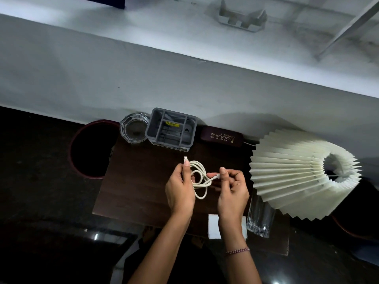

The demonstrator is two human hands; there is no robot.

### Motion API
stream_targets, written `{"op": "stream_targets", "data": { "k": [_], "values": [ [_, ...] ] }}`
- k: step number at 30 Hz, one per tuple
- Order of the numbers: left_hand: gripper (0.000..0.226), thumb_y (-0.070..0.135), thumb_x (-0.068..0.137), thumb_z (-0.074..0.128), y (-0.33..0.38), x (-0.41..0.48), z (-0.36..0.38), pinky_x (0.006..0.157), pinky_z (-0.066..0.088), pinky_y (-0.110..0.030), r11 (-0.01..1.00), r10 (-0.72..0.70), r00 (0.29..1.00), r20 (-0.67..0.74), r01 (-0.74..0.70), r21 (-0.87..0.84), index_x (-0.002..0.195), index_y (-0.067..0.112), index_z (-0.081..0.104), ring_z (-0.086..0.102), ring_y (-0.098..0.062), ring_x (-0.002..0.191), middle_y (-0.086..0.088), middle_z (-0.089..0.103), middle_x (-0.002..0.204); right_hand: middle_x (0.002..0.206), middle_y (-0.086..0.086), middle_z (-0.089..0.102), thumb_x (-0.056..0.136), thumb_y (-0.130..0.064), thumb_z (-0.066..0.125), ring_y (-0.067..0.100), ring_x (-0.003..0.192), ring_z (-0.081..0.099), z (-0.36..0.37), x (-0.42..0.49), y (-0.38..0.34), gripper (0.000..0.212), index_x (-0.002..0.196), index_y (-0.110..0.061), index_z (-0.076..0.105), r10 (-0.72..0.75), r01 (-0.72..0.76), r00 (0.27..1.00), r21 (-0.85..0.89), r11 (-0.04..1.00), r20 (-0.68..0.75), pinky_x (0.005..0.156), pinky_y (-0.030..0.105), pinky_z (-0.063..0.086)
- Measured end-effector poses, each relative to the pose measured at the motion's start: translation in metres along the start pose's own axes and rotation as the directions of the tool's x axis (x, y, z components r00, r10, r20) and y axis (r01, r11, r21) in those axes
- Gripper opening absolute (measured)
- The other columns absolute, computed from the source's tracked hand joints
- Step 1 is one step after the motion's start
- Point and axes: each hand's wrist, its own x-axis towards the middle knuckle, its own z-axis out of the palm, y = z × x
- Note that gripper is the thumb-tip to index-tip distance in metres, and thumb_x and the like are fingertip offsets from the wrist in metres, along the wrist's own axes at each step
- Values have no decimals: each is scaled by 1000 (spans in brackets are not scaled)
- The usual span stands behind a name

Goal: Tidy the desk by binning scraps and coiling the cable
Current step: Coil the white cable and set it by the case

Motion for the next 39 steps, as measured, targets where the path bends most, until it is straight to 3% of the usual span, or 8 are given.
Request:
{"op": "stream_targets", "data": {
  "k": [6,11,14,18,21,27,35,39],
  "values": [
    [30,37,94,41,-22,3,-9,48,41,-6,984,75,986,150,-49,-172,73,35,62,57,9,50,11,59,55,62,-2,71,77,-25,67,10,62,67,-3,2,3,10,77,-14,69,282,-324,929,158,933,240,53,17,53],
    [33,37,95,40,-33,7,-11,49,42,-11,968,114,962,247,-52,-247,75,31,66,52,4,51,16,60,54,105,14,70,70,-30,63,23,97,66,-3,-4,8,26,87,-12,73,293,-387,879,202,900,377,90,35,52],
    [33,38,93,42,-38,7,-15,49,41,-11,962,152,944,292,-74,-261,75,32,68,50,4,51,15,56,52,96,10,74,70,-23,67,20,91,69,-10,-2,9,29,96,-11,70,305,-418,845,188,889,439,85,32,56],
    [41,49,86,42,-43,6,-22,49,42,-14,965,218,922,321,-155,-212,74,16,63,47,3,49,15,49,50,69,1,71,69,-12,74,9,64,65,-15,2,12,36,103,-13,64,345,-411,844,83,908,410,61,18,55],
    [45,55,86,38,-45,7,-28,47,37,-29,957,291,903,316,-271,-107,64,18,53,41,-2,47,12,43,49,70,2,73,75,-12,74,13,64,65,-15,0,12,12,86,-15,71,366,-373,835,-67,925,411,66,27,57],
    [37,53,87,35,-39,2,-27,41,24,-15,890,403,862,306,-447,86,56,33,31,37,-5,43,9,32,42,69,8,70,68,-14,81,24,69,66,-10,0,14,13,75,-12,70,410,-381,872,-156,911,266,77,50,57],
    [35,40,93,41,-29,4,-13,55,50,-36,985,174,978,118,-174,-12,64,27,54,62,-22,59,2,57,57,104,-8,58,89,-22,58,-2,96,58,3,-11,14,19,99,-36,67,92,-64,981,-163,985,171,79,4,46],
    [33,43,94,39,-28,13,-2,64,49,-32,997,-27,996,81,33,-63,65,37,54,60,-10,65,7,62,65,115,-13,54,91,-14,56,-2,102,56,1,-16,24,40,127,-30,52,99,-74,966,-113,991,238,88,7,45]
  ]
}}
